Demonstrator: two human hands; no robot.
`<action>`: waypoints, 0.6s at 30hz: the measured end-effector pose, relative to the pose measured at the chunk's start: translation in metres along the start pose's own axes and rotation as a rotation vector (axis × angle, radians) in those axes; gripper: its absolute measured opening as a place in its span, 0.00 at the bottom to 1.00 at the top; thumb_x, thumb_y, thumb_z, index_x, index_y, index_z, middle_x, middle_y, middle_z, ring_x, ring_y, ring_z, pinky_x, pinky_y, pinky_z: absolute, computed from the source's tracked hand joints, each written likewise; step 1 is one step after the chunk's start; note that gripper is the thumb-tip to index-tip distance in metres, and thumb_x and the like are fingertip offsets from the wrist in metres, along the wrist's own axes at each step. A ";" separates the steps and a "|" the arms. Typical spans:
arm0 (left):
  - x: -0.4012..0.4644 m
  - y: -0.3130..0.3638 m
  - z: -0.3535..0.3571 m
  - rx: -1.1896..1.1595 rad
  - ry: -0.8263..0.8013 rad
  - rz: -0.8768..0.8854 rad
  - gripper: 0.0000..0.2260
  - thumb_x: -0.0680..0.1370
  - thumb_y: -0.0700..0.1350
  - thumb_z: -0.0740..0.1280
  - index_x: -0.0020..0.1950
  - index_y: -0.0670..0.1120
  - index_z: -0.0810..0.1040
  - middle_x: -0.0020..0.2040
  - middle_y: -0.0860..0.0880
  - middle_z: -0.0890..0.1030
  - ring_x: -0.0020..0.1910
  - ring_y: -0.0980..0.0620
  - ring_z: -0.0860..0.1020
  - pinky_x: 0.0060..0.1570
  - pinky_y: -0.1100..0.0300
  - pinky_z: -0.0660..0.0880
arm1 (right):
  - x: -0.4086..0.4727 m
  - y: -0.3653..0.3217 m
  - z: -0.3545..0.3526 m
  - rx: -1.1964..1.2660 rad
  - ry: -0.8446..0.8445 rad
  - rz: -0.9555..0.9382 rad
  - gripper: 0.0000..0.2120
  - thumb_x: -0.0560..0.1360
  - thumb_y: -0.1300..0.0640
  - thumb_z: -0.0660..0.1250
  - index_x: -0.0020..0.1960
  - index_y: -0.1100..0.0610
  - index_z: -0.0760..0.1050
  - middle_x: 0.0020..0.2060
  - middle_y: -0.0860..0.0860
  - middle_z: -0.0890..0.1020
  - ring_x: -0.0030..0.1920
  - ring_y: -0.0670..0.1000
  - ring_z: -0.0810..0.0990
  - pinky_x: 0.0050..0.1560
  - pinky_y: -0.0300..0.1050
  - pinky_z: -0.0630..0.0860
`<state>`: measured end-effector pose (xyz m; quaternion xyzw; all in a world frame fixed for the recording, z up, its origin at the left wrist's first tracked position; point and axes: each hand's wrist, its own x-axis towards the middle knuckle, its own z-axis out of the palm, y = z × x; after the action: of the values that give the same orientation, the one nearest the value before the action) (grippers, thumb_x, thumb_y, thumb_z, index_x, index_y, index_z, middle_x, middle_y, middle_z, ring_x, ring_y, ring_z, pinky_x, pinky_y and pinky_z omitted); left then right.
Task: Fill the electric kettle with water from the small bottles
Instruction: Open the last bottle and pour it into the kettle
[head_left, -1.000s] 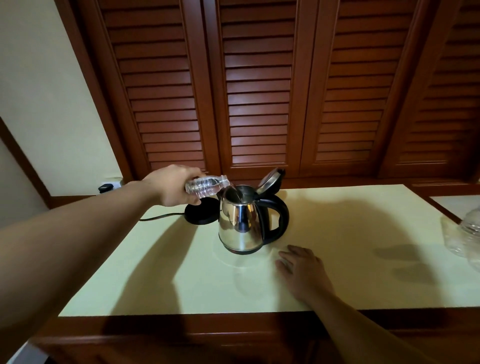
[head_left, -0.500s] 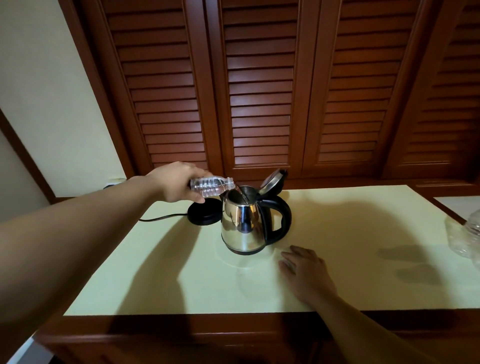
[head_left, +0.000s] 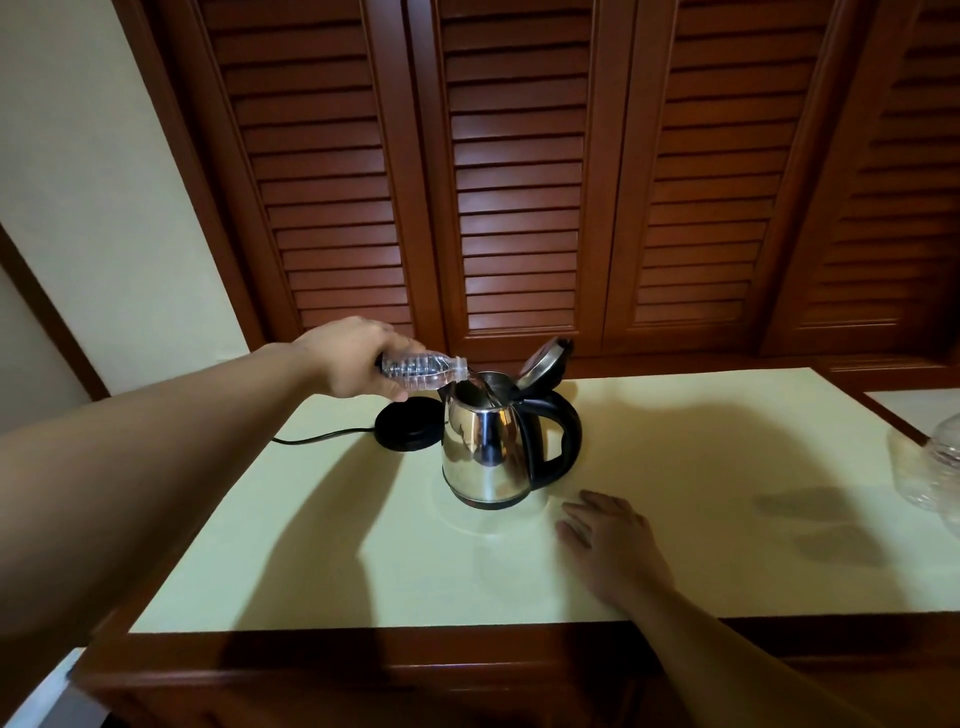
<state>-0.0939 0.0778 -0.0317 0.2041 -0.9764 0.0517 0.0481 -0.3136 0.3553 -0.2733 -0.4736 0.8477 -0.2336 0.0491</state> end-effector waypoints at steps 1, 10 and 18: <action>0.000 -0.001 0.000 0.001 -0.005 -0.008 0.25 0.73 0.58 0.78 0.70 0.57 0.79 0.51 0.54 0.80 0.54 0.48 0.79 0.49 0.56 0.70 | 0.000 0.000 0.000 -0.002 0.000 0.001 0.23 0.81 0.40 0.59 0.73 0.44 0.74 0.76 0.43 0.69 0.76 0.46 0.62 0.75 0.48 0.59; 0.002 -0.003 -0.004 0.004 0.007 -0.067 0.27 0.71 0.58 0.80 0.68 0.54 0.79 0.55 0.52 0.84 0.51 0.48 0.80 0.49 0.55 0.76 | 0.000 0.000 0.000 0.005 0.003 -0.007 0.22 0.81 0.40 0.59 0.73 0.45 0.74 0.76 0.44 0.69 0.76 0.46 0.62 0.75 0.48 0.59; 0.002 -0.002 -0.007 -0.033 0.002 -0.108 0.28 0.70 0.58 0.81 0.67 0.54 0.78 0.58 0.51 0.84 0.52 0.49 0.81 0.54 0.53 0.78 | 0.000 0.001 0.000 0.004 0.007 -0.012 0.21 0.81 0.40 0.60 0.72 0.44 0.75 0.75 0.43 0.70 0.76 0.45 0.62 0.73 0.48 0.59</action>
<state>-0.0943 0.0764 -0.0243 0.2558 -0.9646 0.0330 0.0554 -0.3146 0.3554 -0.2740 -0.4780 0.8444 -0.2374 0.0457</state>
